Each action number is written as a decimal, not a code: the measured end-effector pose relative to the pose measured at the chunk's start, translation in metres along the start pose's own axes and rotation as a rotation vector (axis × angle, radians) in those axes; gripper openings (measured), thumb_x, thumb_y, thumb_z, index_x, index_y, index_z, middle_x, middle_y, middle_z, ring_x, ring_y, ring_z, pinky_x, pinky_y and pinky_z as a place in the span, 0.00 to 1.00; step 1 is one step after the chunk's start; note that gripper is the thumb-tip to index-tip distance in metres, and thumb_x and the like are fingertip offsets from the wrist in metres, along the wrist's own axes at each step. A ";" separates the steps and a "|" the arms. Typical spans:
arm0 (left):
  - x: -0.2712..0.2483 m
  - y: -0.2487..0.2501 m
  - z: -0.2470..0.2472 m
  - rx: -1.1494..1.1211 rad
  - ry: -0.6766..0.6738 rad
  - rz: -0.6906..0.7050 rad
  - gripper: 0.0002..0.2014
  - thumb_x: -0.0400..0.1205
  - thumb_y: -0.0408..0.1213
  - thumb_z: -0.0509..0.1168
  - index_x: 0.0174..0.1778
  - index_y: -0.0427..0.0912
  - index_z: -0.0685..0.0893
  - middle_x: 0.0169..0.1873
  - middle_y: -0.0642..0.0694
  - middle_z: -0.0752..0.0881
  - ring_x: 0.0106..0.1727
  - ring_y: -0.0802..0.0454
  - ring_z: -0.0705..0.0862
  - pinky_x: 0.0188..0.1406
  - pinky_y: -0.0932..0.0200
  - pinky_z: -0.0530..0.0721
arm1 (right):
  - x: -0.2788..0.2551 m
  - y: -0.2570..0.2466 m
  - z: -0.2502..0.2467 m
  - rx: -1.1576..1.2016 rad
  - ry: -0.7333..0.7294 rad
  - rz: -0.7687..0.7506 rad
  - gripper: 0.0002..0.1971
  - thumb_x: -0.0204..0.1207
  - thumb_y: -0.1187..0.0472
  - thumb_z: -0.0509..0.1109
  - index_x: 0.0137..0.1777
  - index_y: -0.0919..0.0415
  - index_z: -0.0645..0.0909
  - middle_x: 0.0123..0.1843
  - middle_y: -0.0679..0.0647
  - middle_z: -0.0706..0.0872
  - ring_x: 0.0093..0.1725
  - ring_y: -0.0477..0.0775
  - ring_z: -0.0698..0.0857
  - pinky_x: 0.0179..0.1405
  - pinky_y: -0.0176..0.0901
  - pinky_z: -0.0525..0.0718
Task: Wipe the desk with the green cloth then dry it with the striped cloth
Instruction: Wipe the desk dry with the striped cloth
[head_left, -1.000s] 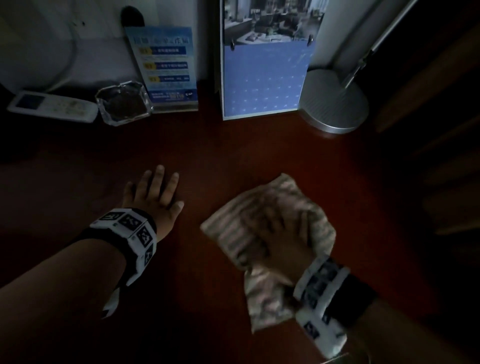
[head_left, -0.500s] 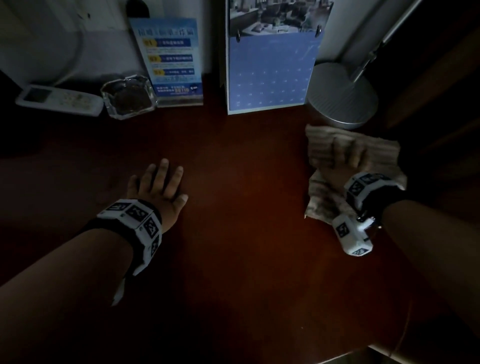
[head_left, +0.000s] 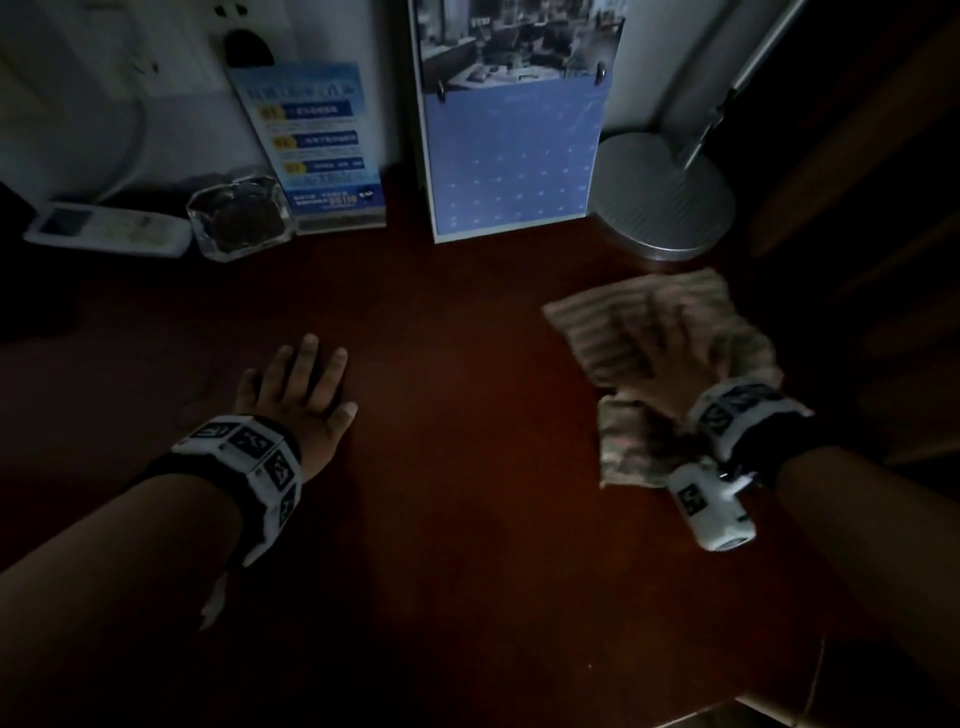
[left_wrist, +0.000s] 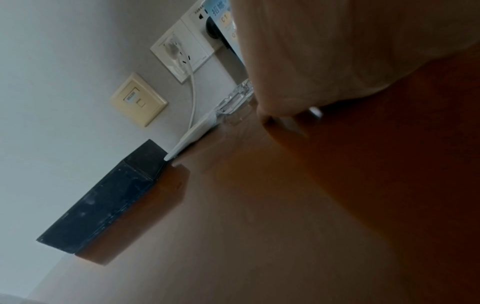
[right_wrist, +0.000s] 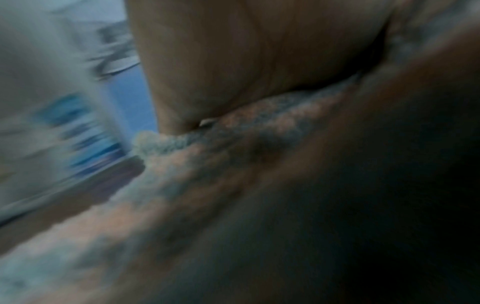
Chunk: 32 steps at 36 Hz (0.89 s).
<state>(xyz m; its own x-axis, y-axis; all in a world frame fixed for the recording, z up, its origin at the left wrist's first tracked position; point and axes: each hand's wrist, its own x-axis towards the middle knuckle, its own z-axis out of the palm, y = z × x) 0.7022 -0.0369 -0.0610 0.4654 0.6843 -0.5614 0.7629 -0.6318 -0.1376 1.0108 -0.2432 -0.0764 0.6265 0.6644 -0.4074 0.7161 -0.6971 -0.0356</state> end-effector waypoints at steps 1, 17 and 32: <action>0.000 -0.001 0.000 -0.001 0.000 0.001 0.30 0.86 0.55 0.36 0.80 0.55 0.29 0.81 0.49 0.29 0.83 0.48 0.34 0.81 0.44 0.42 | 0.005 0.020 -0.001 0.016 0.029 0.020 0.43 0.72 0.32 0.56 0.83 0.43 0.40 0.85 0.59 0.44 0.81 0.73 0.43 0.74 0.80 0.46; 0.005 0.000 0.000 -0.012 0.012 0.006 0.30 0.86 0.55 0.38 0.80 0.55 0.31 0.81 0.50 0.30 0.83 0.46 0.36 0.81 0.44 0.44 | -0.104 -0.002 0.038 0.161 -0.092 0.092 0.52 0.67 0.29 0.63 0.72 0.31 0.22 0.74 0.41 0.16 0.78 0.56 0.23 0.75 0.76 0.39; -0.026 0.034 -0.014 0.037 0.148 0.044 0.30 0.87 0.51 0.41 0.83 0.51 0.37 0.82 0.45 0.35 0.83 0.45 0.40 0.81 0.42 0.45 | -0.111 -0.024 0.044 0.141 -0.056 0.153 0.43 0.68 0.22 0.51 0.76 0.27 0.31 0.81 0.41 0.24 0.81 0.56 0.28 0.74 0.78 0.36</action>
<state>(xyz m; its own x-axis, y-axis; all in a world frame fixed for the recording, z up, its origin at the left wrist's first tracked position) 0.7225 -0.0710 -0.0401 0.5612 0.7002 -0.4414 0.7245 -0.6734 -0.1472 0.9106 -0.3121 -0.0705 0.7040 0.5344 -0.4677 0.5609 -0.8224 -0.0954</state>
